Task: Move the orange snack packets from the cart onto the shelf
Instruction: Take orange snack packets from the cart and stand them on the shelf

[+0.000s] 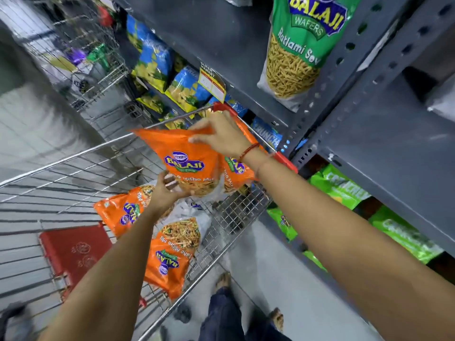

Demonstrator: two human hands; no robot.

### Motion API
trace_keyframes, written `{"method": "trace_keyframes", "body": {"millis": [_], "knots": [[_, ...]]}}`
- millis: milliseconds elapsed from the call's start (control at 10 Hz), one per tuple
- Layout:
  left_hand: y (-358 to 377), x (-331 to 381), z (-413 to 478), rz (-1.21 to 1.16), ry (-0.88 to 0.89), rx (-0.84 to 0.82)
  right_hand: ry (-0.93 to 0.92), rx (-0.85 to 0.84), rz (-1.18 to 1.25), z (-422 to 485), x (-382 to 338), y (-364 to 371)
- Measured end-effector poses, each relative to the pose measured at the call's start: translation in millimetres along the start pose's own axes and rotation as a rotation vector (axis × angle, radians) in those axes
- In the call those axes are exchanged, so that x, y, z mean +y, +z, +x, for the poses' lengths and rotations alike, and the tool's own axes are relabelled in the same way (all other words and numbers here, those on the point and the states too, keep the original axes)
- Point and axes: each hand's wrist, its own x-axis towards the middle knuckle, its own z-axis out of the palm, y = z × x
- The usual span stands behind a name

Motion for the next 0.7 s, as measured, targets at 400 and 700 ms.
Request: {"method": "trace_keyframes", "body": {"millis": [400,700], "knots": [[53,139,-93,0.034,0.430,-0.213,-0.717,0.388,0.232,-115,-47,-129],[143,220,-129,0.092,0.597,-0.449,-0.413,0.663,0.440,-200,117,-150]]}}
